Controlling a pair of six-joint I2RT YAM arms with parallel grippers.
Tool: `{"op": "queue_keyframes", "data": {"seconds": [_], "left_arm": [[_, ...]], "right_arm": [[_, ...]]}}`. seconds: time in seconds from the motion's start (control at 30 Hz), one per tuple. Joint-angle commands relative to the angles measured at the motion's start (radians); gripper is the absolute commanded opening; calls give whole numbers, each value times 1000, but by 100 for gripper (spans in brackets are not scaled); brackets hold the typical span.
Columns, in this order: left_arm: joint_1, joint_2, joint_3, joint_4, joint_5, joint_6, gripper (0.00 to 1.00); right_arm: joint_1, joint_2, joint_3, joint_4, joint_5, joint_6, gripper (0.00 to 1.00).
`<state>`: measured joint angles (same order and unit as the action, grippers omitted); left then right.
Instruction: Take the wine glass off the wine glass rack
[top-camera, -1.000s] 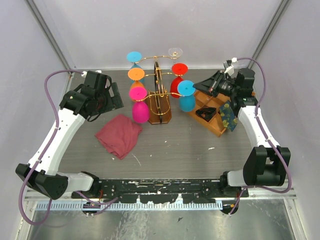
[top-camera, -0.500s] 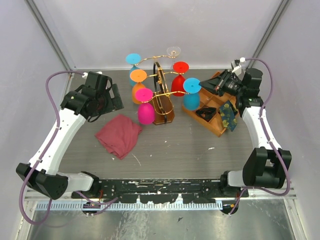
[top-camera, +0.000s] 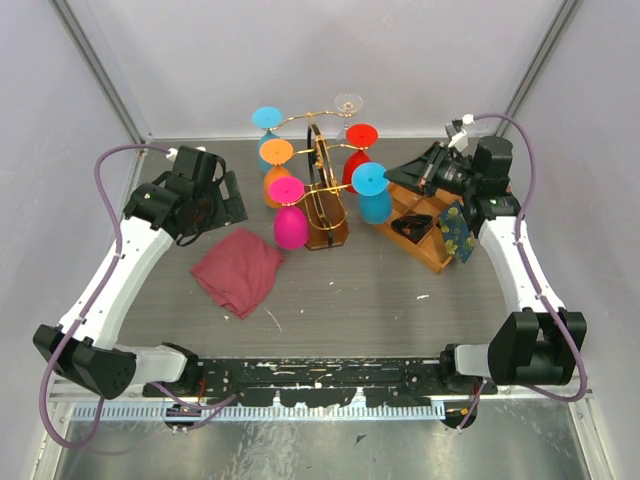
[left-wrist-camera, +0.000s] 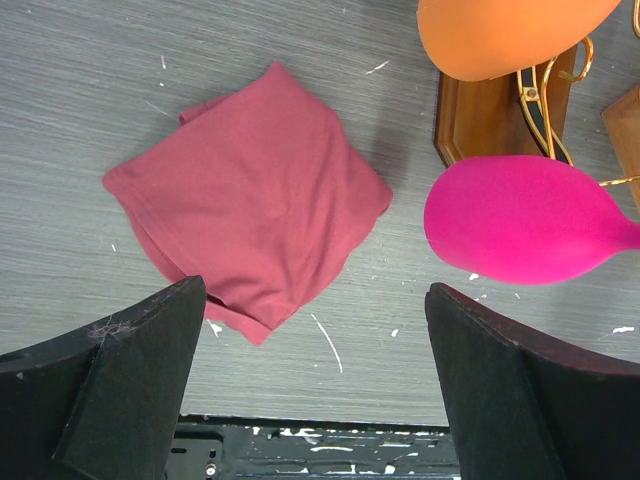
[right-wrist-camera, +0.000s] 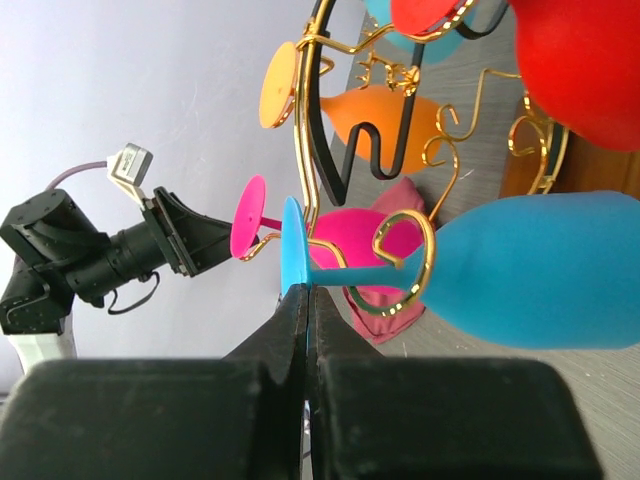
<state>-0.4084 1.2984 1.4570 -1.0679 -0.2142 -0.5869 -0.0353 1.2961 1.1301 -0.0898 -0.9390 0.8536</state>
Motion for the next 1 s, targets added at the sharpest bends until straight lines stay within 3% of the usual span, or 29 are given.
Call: {"op": "queue_keyframes", "data": {"seconds": [0.0, 0.33, 0.67, 0.97], "left_arm": [[4, -20, -2, 7, 9, 19, 98], [11, -83, -70, 263, 211, 14, 98], [23, -84, -176, 549, 330, -85, 100], [47, -58, -245, 782, 436, -197, 88]], "right_arm": [[50, 32, 59, 83, -8, 41, 1], [51, 136, 219, 90, 28, 31, 1], [49, 131, 236, 70, 36, 13, 1], [41, 147, 272, 70, 23, 18, 1]]}}
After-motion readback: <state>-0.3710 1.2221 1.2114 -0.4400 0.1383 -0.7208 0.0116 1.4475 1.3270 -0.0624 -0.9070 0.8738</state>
